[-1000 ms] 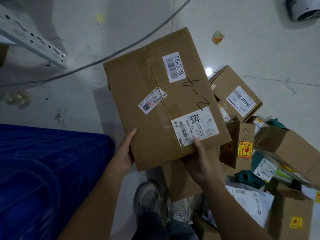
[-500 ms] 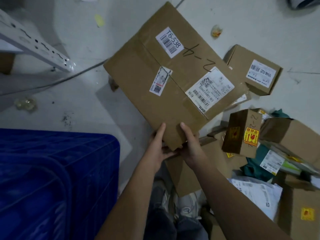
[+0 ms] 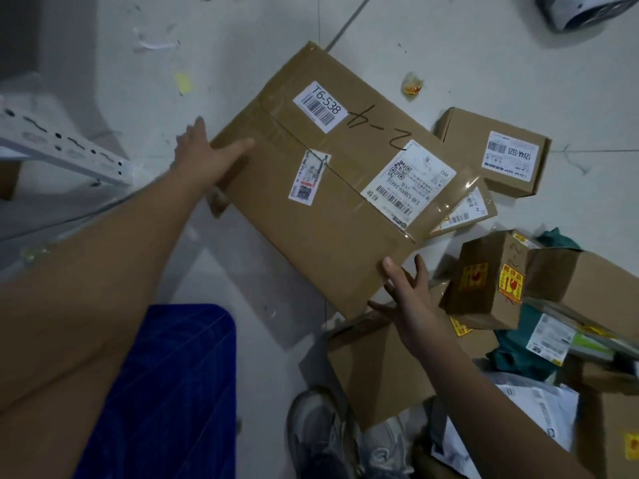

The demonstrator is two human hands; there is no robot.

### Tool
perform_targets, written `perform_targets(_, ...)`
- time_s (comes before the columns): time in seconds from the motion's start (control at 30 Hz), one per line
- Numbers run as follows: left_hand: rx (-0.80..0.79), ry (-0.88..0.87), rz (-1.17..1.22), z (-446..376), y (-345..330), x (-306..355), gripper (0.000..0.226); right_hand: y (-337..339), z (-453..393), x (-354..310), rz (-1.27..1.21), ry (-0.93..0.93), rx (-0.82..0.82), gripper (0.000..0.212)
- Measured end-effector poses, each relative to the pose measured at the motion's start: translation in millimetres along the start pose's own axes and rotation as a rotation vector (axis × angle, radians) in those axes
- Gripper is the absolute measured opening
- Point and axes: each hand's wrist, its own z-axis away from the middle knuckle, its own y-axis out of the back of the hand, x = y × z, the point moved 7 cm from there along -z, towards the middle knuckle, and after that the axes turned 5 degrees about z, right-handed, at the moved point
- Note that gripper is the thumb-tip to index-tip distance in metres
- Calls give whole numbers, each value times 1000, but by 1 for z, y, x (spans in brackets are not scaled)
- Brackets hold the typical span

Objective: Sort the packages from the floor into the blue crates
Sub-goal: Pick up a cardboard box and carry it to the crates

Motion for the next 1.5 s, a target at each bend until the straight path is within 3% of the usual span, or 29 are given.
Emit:
perform_targets(0.17,-198,73,60,-18,-4,-1,98,3,-7,-12,63,32,-65,107)
perform_targets(0.47,-56,57,148,39,5,-6,71,9,28,-36,122,39,-69,103)
perform_targets(0.63,-140,114,176,83,39,24,71,24,82,-63,156,53,-52,92)
perform_targets(0.77,-159,108,263,131,68,47,99,33,133,-97,203,88,15,95)
perform_targets(0.97,-108,120,496,224,112,71,75,55,217,-180,332,180,58,93)
perform_targets(1.07,-71,79,525,276,145,96,71,63,272,-228,388,232,92,89)
perform_targets(1.17,-28,35,530,332,202,128,70,62,337,-274,483,257,101,55)
perform_targets(1.23,1,11,560,373,247,143,71,56,379,-304,406,282,84,44)
perform_targets(1.43,121,-20,689,515,358,154,86,34,525,-373,346,482,11,40)
perform_targets(1.5,171,-33,747,564,385,147,96,23,572,-382,374,558,-51,50)
